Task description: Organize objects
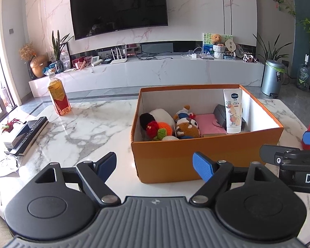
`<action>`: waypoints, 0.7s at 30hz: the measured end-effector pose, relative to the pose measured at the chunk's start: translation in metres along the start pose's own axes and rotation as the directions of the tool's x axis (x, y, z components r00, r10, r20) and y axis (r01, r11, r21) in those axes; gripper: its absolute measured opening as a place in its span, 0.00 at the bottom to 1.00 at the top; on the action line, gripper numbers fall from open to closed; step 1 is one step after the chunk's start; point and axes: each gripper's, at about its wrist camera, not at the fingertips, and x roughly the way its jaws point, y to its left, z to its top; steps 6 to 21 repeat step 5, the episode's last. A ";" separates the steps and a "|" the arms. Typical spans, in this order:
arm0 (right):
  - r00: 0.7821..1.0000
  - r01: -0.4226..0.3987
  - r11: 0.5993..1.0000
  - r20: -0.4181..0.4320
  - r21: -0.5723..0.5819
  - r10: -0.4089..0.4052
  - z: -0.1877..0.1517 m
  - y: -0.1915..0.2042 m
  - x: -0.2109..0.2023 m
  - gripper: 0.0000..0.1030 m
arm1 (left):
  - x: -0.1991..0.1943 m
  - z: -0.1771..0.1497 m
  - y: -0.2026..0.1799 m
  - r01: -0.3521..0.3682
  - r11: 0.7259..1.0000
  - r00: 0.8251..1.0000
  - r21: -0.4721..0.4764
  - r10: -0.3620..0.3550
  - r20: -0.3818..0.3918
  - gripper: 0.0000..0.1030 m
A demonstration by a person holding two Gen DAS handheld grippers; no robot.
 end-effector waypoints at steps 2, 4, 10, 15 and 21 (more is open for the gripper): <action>1.000 0.000 1.000 -0.001 0.000 0.000 0.000 0.000 0.000 0.88 | -0.001 0.000 0.000 0.004 1.000 1.000 -0.001 -0.004 0.001 0.93; 1.000 0.000 1.000 -0.003 -0.001 0.000 0.000 0.000 0.000 0.88 | -0.001 0.000 0.000 0.004 1.000 1.000 -0.002 -0.004 0.001 0.93; 1.000 0.000 1.000 -0.002 -0.001 0.000 0.000 0.000 -0.001 0.88 | -0.001 0.000 0.000 0.004 1.000 1.000 -0.002 -0.004 0.000 0.93; 1.000 0.000 1.000 -0.002 -0.001 0.000 0.000 0.000 -0.001 0.88 | -0.001 0.000 0.000 0.004 1.000 1.000 -0.002 -0.004 0.000 0.93; 1.000 0.000 1.000 -0.002 -0.001 0.000 0.000 0.000 -0.001 0.88 | -0.001 0.000 0.000 0.004 1.000 1.000 -0.002 -0.004 0.000 0.93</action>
